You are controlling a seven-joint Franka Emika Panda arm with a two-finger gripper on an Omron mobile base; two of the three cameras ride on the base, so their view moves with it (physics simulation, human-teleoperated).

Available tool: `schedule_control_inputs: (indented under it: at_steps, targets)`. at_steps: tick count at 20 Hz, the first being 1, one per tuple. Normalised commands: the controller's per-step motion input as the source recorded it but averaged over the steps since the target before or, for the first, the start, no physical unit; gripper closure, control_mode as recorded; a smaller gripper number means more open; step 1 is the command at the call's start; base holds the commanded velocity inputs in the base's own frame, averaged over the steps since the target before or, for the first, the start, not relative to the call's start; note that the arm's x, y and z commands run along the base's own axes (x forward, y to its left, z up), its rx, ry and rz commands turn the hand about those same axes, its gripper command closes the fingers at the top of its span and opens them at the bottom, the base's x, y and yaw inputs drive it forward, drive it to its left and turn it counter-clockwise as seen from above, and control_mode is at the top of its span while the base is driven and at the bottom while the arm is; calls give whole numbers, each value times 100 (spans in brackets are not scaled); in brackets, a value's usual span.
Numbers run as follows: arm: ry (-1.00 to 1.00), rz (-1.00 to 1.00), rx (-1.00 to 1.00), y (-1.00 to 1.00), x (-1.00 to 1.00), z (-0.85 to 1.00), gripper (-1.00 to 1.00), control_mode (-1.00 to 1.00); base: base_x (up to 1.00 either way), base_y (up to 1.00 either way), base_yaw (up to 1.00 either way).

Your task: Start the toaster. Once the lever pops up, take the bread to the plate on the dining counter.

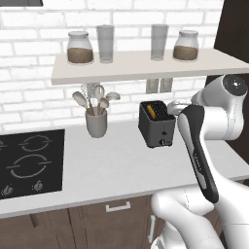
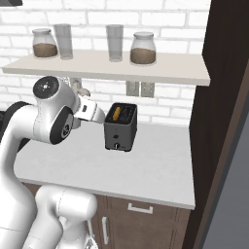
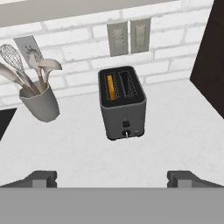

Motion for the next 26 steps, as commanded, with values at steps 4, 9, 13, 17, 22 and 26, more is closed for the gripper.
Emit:
schedule_control_inputs:
  at_steps: [4, 9, 13, 17, 22, 26]
  targets:
    - [0, 0, 0, 0, 0, 0, -100, -100, 0, 0, 0]
    - [0, 0, 0, 0, 0, 0, -100, -100, 0, 0, 0]
    - [0, 0, 0, 0, 0, 0, -100, -100, 0, 0, 0]
    - [0, 0, 0, 0, 0, 0, -100, -100, 0, 0, 0]
    - [0, 0, 0, 0, 0, 0, -100, -100, 0, 0, 0]
    - [0, 0, 0, 0, 0, 0, -100, -100, 0, 0, 0]
